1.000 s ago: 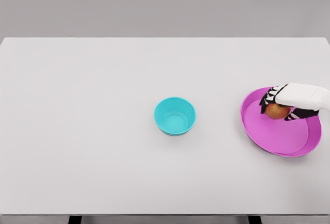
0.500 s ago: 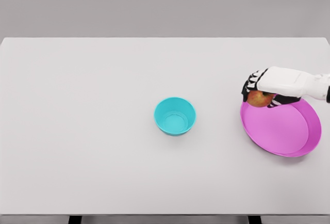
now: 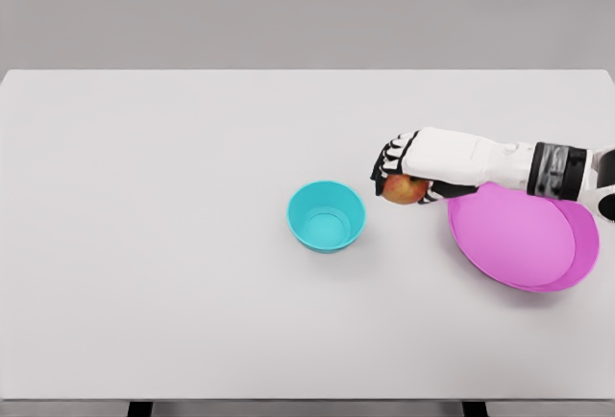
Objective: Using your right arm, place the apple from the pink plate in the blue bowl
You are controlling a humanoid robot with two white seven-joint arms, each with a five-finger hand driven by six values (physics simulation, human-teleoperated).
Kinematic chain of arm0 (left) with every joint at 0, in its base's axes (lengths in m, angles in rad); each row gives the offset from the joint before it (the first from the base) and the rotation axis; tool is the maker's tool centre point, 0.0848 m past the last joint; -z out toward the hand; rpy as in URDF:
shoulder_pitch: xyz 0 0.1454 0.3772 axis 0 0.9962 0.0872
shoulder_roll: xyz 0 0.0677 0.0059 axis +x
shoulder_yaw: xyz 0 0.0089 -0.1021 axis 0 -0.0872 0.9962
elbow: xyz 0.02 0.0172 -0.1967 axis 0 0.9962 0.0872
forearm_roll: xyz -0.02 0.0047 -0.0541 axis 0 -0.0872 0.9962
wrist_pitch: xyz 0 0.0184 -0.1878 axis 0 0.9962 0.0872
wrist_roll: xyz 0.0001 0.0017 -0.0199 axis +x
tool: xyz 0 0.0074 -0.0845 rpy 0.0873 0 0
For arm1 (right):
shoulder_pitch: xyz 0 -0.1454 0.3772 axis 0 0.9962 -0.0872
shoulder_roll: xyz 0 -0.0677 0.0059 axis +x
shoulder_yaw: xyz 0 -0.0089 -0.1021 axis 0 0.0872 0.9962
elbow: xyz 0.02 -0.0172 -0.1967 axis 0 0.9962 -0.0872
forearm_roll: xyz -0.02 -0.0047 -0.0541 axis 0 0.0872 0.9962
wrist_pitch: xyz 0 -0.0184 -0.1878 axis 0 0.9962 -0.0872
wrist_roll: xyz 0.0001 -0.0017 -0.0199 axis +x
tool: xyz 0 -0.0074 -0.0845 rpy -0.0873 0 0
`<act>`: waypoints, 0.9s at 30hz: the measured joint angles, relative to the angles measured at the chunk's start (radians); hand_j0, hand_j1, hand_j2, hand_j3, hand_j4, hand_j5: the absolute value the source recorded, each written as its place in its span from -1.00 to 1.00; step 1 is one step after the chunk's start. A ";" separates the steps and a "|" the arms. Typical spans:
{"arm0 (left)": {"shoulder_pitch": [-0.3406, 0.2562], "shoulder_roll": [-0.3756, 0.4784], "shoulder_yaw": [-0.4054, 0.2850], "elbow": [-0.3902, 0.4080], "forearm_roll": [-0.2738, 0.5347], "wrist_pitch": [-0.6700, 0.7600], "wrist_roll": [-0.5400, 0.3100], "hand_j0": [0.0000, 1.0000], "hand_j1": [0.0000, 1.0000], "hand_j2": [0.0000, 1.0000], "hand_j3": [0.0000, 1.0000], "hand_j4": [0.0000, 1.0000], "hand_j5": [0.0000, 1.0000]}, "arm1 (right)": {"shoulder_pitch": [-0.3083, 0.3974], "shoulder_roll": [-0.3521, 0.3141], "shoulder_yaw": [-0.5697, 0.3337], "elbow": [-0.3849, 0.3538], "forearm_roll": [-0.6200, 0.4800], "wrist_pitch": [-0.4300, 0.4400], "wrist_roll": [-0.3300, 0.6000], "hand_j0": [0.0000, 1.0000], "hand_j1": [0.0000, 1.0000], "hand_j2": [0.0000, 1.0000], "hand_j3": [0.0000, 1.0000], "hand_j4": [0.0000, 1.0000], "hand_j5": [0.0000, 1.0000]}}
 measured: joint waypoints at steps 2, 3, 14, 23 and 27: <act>0.000 0.000 0.000 0.000 0.000 0.000 0.000 1.00 1.00 1.00 1.00 1.00 1.00 | -0.012 0.020 0.006 -0.001 0.001 0.000 0.001 0.07 0.07 0.07 0.07 0.07 0.07; 0.000 0.000 0.000 0.000 0.000 0.000 0.000 1.00 1.00 1.00 1.00 1.00 1.00 | -0.015 0.030 0.009 -0.001 0.002 0.000 0.004 0.07 0.07 0.07 0.07 0.07 0.07; 0.000 0.000 0.000 0.000 0.000 0.000 0.000 1.00 1.00 1.00 1.00 1.00 1.00 | -0.040 0.153 0.068 0.018 0.033 0.000 0.040 0.09 0.09 0.09 0.09 0.09 0.09; 0.000 0.000 0.000 0.000 0.000 0.000 0.000 1.00 1.00 1.00 1.00 1.00 1.00 | -0.071 0.211 0.112 0.066 0.072 0.000 0.040 0.14 0.14 0.14 0.14 0.14 0.14; 0.000 0.000 0.000 0.000 0.000 0.000 0.000 1.00 1.00 1.00 1.00 1.00 1.00 | -0.074 0.218 0.119 0.075 0.074 0.000 0.040 1.00 1.00 1.00 1.00 1.00 1.00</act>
